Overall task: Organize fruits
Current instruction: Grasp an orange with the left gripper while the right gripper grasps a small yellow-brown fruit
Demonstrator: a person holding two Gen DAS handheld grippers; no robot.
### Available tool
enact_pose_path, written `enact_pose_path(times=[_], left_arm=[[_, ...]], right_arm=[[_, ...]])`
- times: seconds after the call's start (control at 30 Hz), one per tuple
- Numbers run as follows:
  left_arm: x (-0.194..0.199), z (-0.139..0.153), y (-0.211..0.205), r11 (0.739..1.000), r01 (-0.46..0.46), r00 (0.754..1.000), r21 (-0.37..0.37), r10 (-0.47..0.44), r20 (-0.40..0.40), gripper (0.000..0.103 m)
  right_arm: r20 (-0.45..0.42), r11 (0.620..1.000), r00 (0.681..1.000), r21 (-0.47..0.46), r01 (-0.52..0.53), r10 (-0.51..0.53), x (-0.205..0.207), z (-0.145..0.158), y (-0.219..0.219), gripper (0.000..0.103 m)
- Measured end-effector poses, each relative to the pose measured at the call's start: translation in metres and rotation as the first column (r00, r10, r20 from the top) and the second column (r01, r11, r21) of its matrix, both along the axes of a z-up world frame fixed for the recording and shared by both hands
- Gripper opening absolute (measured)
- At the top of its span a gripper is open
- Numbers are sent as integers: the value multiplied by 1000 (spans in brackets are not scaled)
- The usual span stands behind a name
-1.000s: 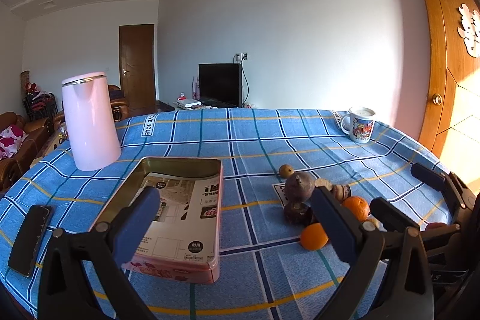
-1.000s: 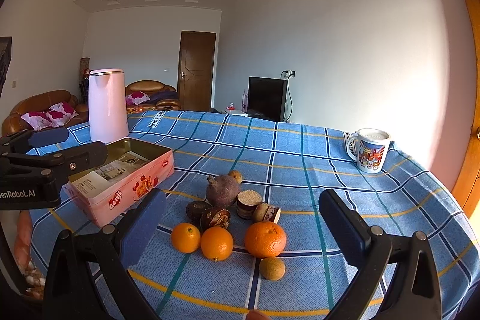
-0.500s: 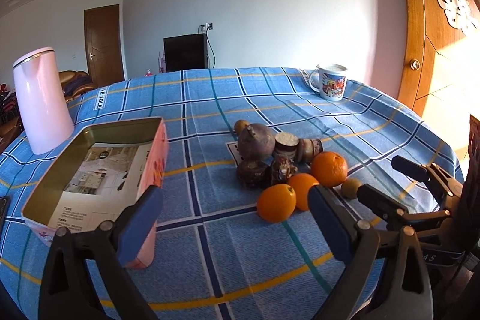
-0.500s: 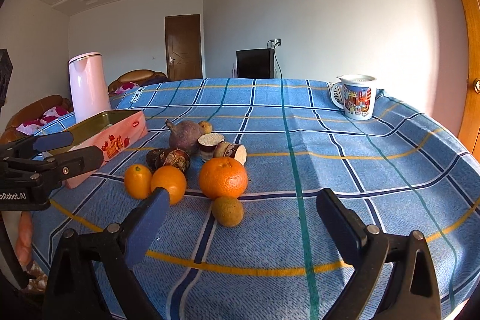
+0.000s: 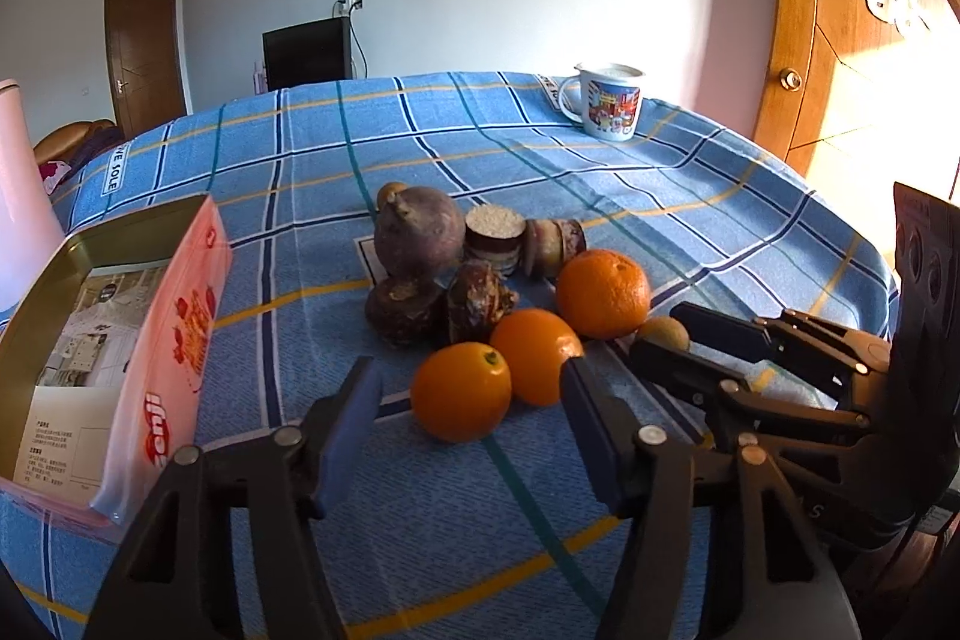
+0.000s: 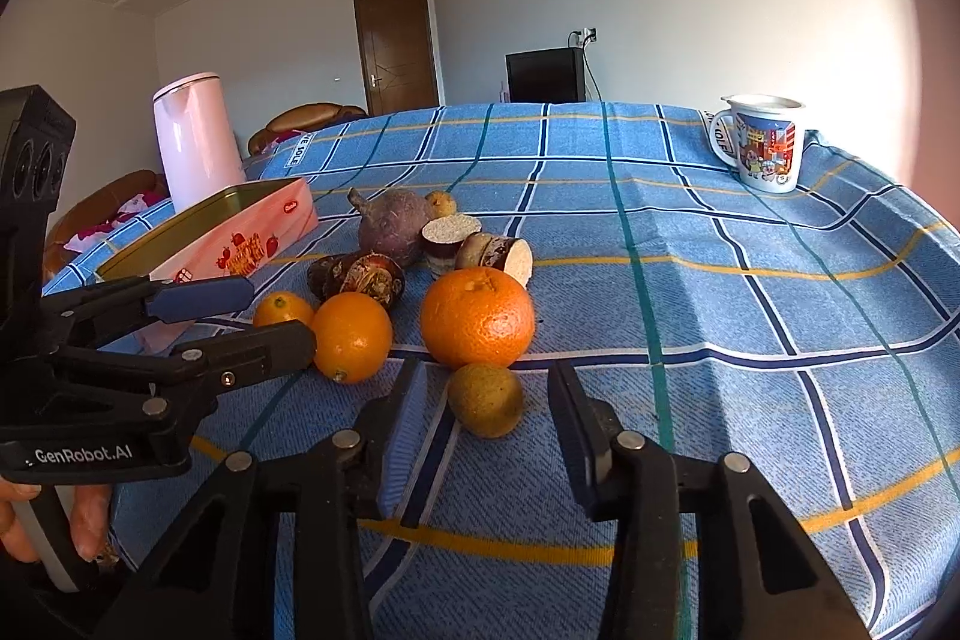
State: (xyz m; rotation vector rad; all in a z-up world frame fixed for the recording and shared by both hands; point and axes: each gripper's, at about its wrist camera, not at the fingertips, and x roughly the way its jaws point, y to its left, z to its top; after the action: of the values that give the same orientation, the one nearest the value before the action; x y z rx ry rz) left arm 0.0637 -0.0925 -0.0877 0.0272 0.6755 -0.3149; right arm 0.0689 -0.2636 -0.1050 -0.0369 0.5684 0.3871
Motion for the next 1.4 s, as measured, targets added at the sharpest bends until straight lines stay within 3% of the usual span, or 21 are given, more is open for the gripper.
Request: enact_pose_path(times=[0.1,0.23,0.4,0.5,0.8,1.4], left_arm=[[2,0,2,999,15,1000,-36,-15,-14,57],[0,0,4,999,21,1000,-47,-21,-9,51],[-1,-4,13,997,15,1000,-77,-16,-21,50],[1,-6,16,997,5,1000,-78,-8,-31,37],[-3,-6,17,997,3,1000,-71,-4,-13,36],[-25,30,51,993,-108,980,-50,115,165,35]], right_arm=[[-19,1000,1000,-5,-25,25,1,-4,2,28],[-19,1000,999,3,-31,31,1,-4,1,28],[-18,1000,999,12,-27,27,-1,-4,1,28],[-16,1000,1000,18,-24,25,-1,-4,0,28],[24,999,999,15,-40,40,-10,3,3,28],[166,992,978,6,-129,127,-15,47,41,28]])
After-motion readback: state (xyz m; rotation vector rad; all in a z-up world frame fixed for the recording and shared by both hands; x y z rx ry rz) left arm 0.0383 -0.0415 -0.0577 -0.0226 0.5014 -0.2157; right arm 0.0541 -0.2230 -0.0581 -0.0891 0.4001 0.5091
